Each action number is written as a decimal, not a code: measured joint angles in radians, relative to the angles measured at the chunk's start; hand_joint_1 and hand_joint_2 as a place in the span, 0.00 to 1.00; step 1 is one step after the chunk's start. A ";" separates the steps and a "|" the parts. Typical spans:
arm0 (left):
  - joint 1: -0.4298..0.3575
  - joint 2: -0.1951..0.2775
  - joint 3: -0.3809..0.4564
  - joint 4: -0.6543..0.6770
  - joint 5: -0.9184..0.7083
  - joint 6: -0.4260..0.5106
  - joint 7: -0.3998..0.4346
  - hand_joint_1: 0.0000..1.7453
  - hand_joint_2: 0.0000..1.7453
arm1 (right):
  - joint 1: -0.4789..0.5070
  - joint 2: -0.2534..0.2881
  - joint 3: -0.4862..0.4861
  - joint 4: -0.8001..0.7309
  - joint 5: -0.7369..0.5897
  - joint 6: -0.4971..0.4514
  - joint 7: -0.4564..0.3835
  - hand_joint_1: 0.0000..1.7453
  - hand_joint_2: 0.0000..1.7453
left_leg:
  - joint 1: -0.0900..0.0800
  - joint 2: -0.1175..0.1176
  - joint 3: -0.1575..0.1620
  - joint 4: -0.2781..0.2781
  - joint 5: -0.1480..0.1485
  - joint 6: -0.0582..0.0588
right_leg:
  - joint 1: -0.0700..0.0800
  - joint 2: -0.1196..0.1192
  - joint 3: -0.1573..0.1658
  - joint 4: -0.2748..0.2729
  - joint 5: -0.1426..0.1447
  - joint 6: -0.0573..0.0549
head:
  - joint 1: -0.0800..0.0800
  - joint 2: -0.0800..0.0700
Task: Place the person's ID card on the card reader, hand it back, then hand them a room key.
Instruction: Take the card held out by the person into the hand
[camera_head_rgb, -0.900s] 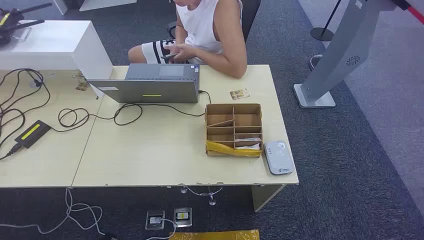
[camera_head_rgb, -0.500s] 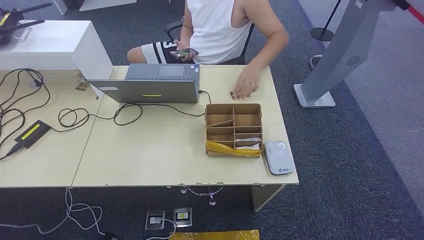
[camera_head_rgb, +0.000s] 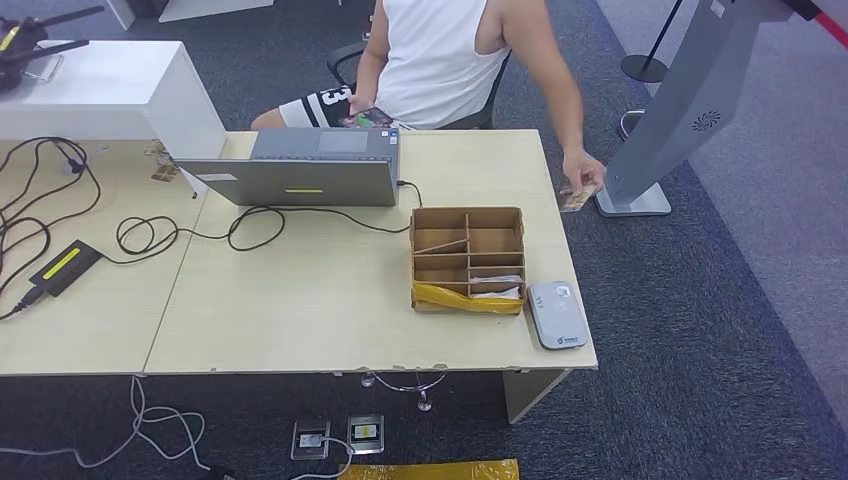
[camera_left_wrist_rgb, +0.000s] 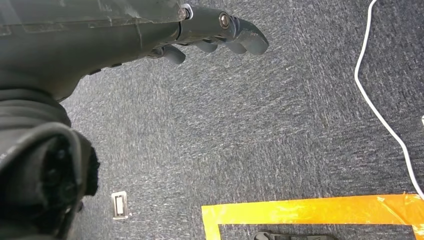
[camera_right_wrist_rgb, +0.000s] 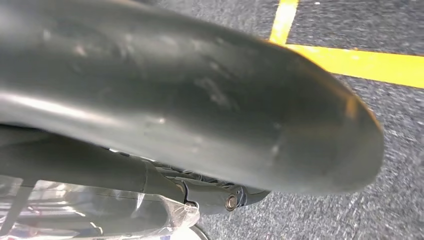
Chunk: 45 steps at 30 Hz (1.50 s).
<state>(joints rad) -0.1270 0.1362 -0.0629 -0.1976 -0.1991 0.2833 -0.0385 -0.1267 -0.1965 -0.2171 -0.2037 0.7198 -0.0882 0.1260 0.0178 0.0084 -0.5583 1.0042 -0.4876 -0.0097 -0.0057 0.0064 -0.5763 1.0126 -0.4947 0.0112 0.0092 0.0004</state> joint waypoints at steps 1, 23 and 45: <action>0.000 0.000 0.000 0.000 0.000 0.000 0.000 0.00 0.00 | -0.002 0.000 -0.001 0.000 -0.019 -0.008 -0.001 0.00 0.00 | 0.000 0.000 0.000 0.000 0.000 0.000 | 0.000 0.000 0.000 0.000 0.000 0.000 | 0.000 0.000; 0.001 0.003 0.000 0.000 -0.005 -0.001 -0.009 0.00 0.00 | -0.548 -0.395 -0.182 -0.100 -0.292 -0.144 -0.221 0.00 1.00 | -0.016 -0.004 -0.006 0.001 0.007 0.010 | -0.016 -0.005 -0.007 0.007 0.004 0.006 | -0.001 0.000; -0.027 -0.006 -0.023 0.000 -0.053 -0.033 -0.048 0.00 0.00 | -1.089 -0.287 0.413 -0.282 0.055 -0.177 -0.390 0.00 1.00 | -0.012 -0.012 -0.009 0.000 0.013 0.009 | -0.012 -0.014 -0.008 0.009 0.005 0.007 | -0.001 0.000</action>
<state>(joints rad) -0.1536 0.1305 -0.0855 -0.1972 -0.2525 0.2503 -0.0865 -1.2157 -0.4837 0.1954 -0.4852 0.7750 -0.2648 -0.2636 0.0055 -0.0036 -0.5670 1.0046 -0.4748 -0.0007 -0.0179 -0.0073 -0.5843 1.0213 -0.4899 0.0179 0.0087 0.0004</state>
